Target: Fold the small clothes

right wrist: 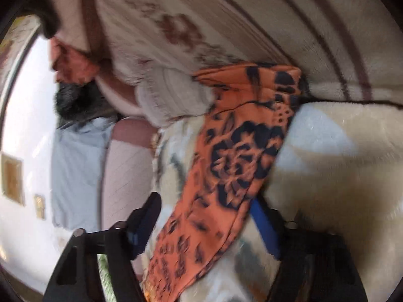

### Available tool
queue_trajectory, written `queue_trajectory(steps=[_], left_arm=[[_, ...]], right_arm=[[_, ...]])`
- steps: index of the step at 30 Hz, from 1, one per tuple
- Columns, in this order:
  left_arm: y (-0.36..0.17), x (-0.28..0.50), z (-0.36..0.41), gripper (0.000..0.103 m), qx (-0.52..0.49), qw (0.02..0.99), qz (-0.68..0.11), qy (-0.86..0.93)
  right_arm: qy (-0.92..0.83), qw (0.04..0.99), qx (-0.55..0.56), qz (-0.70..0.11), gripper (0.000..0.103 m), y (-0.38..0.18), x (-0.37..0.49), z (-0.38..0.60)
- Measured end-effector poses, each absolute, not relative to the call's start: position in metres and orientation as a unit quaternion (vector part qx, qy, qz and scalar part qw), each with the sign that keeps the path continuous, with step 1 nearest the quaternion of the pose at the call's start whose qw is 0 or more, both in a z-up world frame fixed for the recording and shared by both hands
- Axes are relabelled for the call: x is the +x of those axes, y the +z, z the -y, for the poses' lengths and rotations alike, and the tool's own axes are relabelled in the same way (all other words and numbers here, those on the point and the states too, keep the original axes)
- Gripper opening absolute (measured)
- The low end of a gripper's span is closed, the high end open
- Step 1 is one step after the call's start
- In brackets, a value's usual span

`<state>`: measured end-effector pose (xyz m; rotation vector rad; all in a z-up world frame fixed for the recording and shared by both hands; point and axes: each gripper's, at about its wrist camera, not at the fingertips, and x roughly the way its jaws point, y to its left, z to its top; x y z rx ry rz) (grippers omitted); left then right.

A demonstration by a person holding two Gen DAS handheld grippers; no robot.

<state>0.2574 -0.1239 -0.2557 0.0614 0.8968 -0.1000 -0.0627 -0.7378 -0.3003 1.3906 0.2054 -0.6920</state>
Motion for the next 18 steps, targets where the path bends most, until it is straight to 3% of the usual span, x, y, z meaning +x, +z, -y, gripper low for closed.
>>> queue_trajectory(steps=[5,6,7,13,18], left_arm=[[-0.259,0.261,0.125,0.103,0.034,0.897,-0.437,-0.048],[-0.259,0.261,0.123,0.103,0.032,0.898,-0.436,-0.045],[-0.258,0.262,0.121,0.103,0.029,0.899,-0.435,-0.042],[-0.244,0.260,0.109,0.103,0.015,0.908,-0.419,-0.023],[-0.230,0.260,0.086,0.103,0.012,0.918,-0.397,0.014]], right_arm=[[-0.354,0.708,0.601,-0.114,0.026,-0.302,-0.050,0.750],[-0.358,0.705,0.603,-0.108,0.013,-0.305,-0.051,0.751],[-0.359,0.705,0.602,-0.105,0.009,-0.305,-0.050,0.750],[-0.323,0.793,0.503,-0.113,0.007,-0.239,0.001,0.706],[-0.180,0.857,0.466,-0.128,0.007,-0.190,0.090,0.619]])
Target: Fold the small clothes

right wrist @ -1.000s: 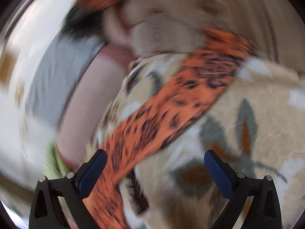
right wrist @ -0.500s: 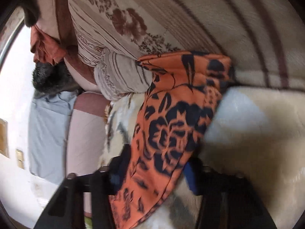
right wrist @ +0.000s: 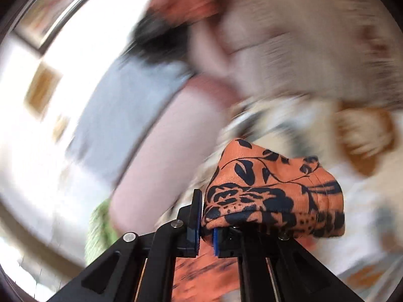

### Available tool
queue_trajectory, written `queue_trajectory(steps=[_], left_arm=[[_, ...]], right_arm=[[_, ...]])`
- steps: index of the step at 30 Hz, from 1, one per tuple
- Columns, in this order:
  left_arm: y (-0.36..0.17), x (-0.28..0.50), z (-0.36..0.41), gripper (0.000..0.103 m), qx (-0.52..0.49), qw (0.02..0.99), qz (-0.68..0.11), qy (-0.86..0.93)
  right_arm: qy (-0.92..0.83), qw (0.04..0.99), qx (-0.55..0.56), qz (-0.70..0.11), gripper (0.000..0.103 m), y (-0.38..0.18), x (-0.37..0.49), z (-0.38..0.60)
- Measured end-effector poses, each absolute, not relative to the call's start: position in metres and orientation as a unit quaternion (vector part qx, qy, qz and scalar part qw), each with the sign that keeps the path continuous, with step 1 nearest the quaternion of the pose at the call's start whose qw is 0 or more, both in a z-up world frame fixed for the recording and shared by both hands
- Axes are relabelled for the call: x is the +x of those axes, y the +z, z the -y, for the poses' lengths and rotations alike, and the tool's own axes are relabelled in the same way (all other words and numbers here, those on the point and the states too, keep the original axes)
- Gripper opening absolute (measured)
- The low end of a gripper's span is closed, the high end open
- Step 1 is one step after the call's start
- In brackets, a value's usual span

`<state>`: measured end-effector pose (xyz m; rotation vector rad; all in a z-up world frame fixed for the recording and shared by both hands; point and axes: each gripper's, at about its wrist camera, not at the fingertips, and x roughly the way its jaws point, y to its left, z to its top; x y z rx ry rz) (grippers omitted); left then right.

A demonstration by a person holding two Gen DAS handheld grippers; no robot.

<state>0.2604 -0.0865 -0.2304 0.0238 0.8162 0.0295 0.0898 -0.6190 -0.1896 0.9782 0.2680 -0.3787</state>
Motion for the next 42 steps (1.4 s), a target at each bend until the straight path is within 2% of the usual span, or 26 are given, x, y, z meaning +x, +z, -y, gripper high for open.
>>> queue_trajectory(steps=[4,8,12,17,18,20,21,22,27,31,34,39,42], left_arm=[[-0.221,0.266,0.061,0.103,-0.003,0.920,-0.391,0.041],[-0.211,0.274,0.030,0.103,-0.022,0.921,-0.383,0.071],[-0.204,0.280,-0.001,0.103,-0.026,0.920,-0.376,0.111],[-0.203,0.286,-0.031,0.103,-0.031,0.916,-0.379,0.130],[-0.204,0.287,-0.035,0.103,-0.032,0.915,-0.381,0.130],[-0.203,0.287,-0.041,0.103,-0.031,0.914,-0.383,0.129],[-0.203,0.287,-0.044,0.103,-0.031,0.914,-0.383,0.129],[-0.202,0.287,-0.047,0.103,-0.033,0.914,-0.384,0.128],[-0.201,0.288,-0.060,0.103,-0.063,0.909,-0.394,0.121],[-0.194,0.284,-0.061,0.103,-0.076,0.912,-0.388,0.112],[-0.191,0.281,-0.058,0.103,-0.068,0.916,-0.383,0.100],[-0.190,0.281,-0.059,0.103,-0.052,0.918,-0.384,0.084],[-0.190,0.283,-0.062,0.103,-0.051,0.917,-0.386,0.082]], right_arm=[[-0.079,0.887,0.421,-0.172,0.007,-0.173,0.163,0.528],[-0.012,0.908,0.345,-0.236,0.007,-0.179,0.222,0.423],[0.039,0.893,0.329,-0.305,0.007,-0.212,0.269,0.336],[0.052,0.867,0.284,-0.407,0.016,-0.258,0.299,0.260],[0.052,0.863,0.279,-0.419,0.027,-0.266,0.299,0.253],[0.063,0.850,0.279,-0.443,0.058,-0.275,0.304,0.242],[0.077,0.843,0.288,-0.449,0.087,-0.279,0.303,0.241],[0.089,0.839,0.295,-0.449,0.095,-0.280,0.302,0.237],[0.130,0.827,0.282,-0.468,0.095,-0.279,0.283,0.237],[0.140,0.814,0.393,-0.405,0.095,-0.270,0.256,0.279],[0.084,0.793,0.497,-0.342,0.095,-0.278,0.240,0.322],[-0.052,0.746,0.590,-0.304,0.094,-0.311,0.230,0.368],[-0.044,0.713,0.624,-0.317,0.094,-0.330,0.244,0.368]])
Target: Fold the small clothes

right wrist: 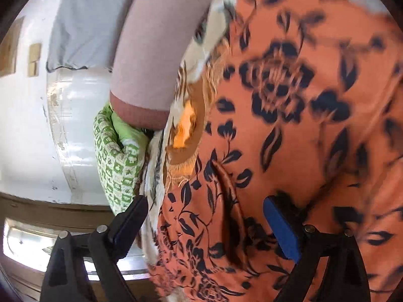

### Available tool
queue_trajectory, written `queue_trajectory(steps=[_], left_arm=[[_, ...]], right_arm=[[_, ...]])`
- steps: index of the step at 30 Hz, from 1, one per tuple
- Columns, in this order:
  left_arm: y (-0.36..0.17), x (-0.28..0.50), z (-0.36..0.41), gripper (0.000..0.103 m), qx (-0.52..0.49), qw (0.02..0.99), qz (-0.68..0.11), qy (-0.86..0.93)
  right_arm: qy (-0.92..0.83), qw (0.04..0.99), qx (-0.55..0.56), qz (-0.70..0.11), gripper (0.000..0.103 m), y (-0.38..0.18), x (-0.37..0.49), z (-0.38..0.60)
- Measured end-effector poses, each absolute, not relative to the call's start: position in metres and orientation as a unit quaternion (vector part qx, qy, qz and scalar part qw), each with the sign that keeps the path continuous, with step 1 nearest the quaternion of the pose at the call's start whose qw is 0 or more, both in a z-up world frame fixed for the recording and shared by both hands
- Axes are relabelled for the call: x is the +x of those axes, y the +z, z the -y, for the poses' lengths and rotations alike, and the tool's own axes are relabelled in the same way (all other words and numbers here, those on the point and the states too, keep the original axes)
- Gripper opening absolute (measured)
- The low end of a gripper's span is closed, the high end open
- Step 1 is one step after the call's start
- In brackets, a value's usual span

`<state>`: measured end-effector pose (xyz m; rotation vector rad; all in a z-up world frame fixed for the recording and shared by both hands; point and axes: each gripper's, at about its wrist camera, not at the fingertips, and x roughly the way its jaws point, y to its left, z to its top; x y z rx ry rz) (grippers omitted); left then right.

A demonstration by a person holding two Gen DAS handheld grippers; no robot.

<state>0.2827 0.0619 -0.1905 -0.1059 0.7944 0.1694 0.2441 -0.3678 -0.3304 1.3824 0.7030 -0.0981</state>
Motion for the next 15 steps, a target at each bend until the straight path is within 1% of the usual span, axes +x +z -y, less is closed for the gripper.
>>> queue_trajectory(steps=[2,4,6,7,10,11,13,15], left_arm=[[-0.191,0.284,-0.064,0.103,-0.051,0.917,-0.388,0.083],[-0.191,0.285,-0.065,0.103,-0.047,0.917,-0.388,0.085],[-0.192,0.286,-0.067,0.103,-0.042,0.916,-0.389,0.091],[-0.192,0.287,-0.070,0.103,-0.044,0.914,-0.391,0.097],[-0.194,0.287,-0.079,0.103,-0.058,0.911,-0.394,0.107],[-0.194,0.287,-0.080,0.103,-0.058,0.911,-0.393,0.108],[-0.194,0.287,-0.079,0.103,-0.055,0.912,-0.393,0.107],[-0.193,0.285,-0.073,0.103,-0.058,0.914,-0.390,0.094]], right_arm=[[-0.034,0.713,0.619,-0.327,0.094,-0.327,0.259,0.352],[0.009,0.712,0.619,-0.332,0.094,-0.307,0.277,0.330],[0.092,0.723,0.604,-0.323,0.094,-0.280,0.298,0.289],[0.141,0.731,0.594,-0.305,0.094,-0.260,0.303,0.273],[0.258,0.763,0.532,-0.262,0.094,-0.200,0.307,0.236],[0.275,0.774,0.509,-0.258,0.094,-0.189,0.306,0.231],[0.259,0.799,0.471,-0.270,0.094,-0.180,0.299,0.235],[0.191,0.821,0.448,-0.296,0.094,-0.190,0.284,0.258]])
